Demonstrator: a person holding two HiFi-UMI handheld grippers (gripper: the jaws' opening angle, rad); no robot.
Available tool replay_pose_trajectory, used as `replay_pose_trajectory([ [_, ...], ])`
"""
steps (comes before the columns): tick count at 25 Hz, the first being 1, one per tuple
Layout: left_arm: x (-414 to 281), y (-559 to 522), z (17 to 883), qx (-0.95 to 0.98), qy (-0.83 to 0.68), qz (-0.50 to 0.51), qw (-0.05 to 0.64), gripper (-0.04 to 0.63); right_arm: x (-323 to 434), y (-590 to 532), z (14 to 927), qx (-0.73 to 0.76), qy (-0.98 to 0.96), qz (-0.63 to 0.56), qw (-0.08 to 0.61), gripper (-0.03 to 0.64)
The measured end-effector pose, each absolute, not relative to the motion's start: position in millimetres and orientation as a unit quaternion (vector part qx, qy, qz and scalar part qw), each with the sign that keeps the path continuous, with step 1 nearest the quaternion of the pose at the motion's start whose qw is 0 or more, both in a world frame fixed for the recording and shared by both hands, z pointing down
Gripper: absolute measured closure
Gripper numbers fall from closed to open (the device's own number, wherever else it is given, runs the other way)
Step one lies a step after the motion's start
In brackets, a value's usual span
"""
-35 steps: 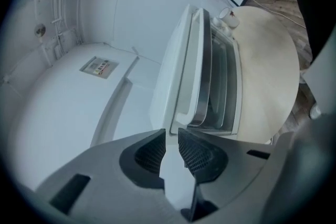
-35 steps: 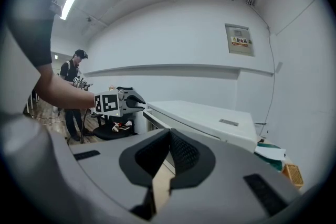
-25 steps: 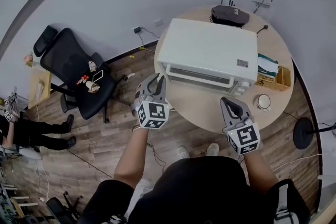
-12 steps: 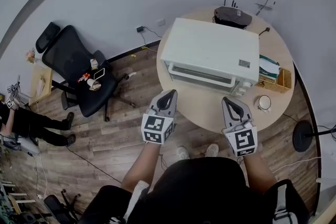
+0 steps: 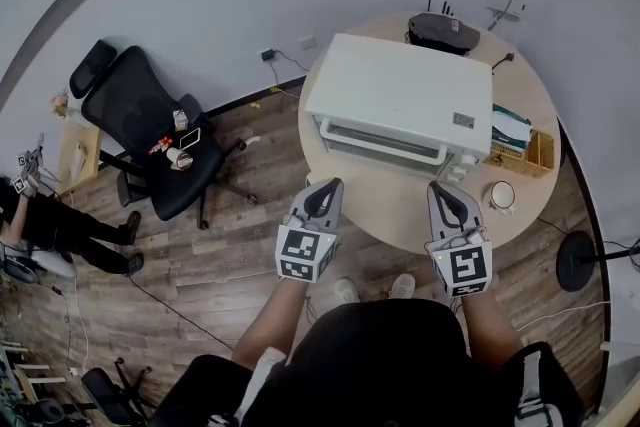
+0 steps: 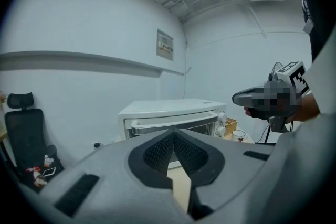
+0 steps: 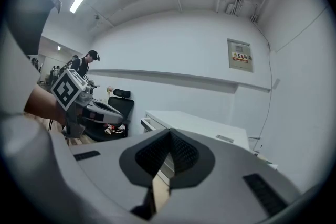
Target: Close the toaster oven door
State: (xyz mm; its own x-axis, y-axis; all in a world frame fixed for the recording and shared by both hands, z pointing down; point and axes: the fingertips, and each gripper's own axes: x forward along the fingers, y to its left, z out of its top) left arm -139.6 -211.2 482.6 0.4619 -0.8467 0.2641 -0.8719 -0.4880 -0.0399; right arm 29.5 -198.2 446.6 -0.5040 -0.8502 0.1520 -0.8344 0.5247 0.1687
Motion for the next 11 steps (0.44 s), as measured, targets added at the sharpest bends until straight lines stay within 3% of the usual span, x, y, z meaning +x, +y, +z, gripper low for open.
replay_pose_trajectory([
  [11, -131.2, -201.9, 485.0, 0.855, -0.498, 0.137, 0.044, 0.589, 52.1, -202.7, 446.5, 0.503, -0.858, -0.029, 0.101, 0.624],
])
